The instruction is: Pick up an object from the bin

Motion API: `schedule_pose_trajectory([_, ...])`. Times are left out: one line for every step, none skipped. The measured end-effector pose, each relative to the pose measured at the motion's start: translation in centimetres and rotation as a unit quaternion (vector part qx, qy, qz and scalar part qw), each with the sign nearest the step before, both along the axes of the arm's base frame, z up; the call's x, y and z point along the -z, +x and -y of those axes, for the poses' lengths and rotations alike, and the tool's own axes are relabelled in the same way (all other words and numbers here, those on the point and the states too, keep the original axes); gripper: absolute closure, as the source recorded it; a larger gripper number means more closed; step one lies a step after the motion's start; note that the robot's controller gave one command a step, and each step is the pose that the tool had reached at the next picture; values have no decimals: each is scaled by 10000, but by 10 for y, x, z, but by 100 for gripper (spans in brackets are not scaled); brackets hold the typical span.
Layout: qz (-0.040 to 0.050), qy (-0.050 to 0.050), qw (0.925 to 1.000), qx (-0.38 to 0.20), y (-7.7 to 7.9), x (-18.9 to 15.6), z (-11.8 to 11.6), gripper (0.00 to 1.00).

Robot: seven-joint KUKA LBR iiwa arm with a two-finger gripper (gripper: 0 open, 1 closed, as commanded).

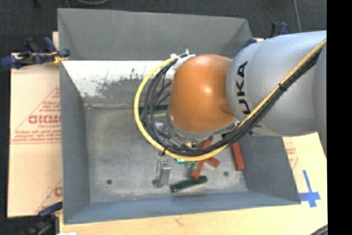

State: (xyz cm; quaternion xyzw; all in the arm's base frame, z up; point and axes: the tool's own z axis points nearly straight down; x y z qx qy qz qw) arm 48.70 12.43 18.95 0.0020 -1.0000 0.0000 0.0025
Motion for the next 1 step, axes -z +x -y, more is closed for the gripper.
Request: schedule_pose_trajectory([19,-14,9988,486,-10,26,67,0])
